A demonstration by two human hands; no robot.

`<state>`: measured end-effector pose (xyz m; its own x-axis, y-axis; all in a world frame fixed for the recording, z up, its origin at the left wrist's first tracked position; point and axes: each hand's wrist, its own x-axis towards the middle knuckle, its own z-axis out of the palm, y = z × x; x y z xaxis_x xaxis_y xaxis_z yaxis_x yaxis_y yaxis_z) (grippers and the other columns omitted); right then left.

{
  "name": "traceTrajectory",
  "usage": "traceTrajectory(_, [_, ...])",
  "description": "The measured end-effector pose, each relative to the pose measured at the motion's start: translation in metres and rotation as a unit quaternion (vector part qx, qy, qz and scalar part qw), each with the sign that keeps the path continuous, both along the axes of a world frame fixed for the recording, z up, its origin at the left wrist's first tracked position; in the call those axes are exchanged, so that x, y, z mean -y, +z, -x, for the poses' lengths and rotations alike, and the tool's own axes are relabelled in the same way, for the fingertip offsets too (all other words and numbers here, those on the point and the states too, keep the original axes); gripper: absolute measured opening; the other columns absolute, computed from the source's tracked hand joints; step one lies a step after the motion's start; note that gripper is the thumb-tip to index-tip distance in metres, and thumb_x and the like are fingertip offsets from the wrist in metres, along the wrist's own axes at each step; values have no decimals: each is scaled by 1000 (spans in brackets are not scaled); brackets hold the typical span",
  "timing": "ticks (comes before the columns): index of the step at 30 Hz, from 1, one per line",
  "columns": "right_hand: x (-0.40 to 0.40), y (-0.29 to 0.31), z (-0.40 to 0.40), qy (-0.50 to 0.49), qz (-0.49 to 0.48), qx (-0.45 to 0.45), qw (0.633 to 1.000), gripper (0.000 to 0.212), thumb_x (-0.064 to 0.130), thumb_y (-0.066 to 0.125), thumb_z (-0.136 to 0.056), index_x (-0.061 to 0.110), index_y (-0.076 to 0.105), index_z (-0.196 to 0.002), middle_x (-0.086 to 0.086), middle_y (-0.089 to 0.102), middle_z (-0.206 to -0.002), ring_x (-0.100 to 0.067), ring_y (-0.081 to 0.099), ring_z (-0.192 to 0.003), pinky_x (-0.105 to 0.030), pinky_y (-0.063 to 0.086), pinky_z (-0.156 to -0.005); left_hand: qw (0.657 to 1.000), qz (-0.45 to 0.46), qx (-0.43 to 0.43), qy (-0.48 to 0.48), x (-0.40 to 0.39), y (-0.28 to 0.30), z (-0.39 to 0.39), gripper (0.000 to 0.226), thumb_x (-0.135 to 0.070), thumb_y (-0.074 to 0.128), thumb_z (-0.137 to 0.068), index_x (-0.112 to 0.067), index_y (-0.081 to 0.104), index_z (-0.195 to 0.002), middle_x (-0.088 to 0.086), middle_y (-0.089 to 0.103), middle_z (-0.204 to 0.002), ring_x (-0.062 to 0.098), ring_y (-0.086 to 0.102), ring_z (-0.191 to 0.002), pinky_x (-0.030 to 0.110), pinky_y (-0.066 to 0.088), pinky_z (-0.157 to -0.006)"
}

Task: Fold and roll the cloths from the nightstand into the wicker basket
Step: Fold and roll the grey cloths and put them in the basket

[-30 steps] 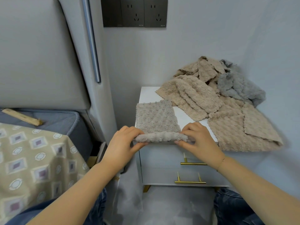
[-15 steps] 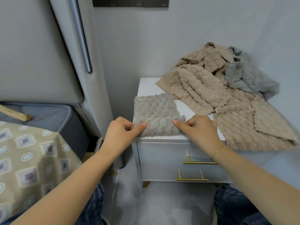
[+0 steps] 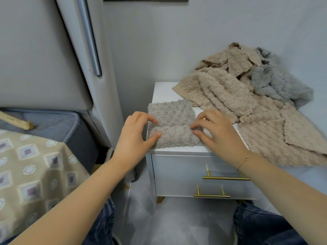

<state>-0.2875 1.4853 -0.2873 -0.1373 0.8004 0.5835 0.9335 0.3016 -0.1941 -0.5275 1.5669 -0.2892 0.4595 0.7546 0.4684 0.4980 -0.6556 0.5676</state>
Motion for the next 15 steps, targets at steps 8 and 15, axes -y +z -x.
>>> traceTrajectory(8, [8,-4,-5,35,88,-9,995,35,24,42,-95,15,68,-117,5,67,-117,-18,60,-109,-39,43,-93,993,11,-58,-107,-6,-4,4,46,-57,48,-88,-30,66,-120,-18,57,-126,2,45,-120,27,36,-105])
traceTrajectory(15, [13,0,-11,26,188,-24,982,75,74,51,-77,28,51,-136,12,52,-138,-7,44,-127,-39,38,-107,981,-19,-147,-125,-9,-11,12,81,-73,57,-71,-32,47,-140,-14,50,-135,5,40,-124,20,27,-103])
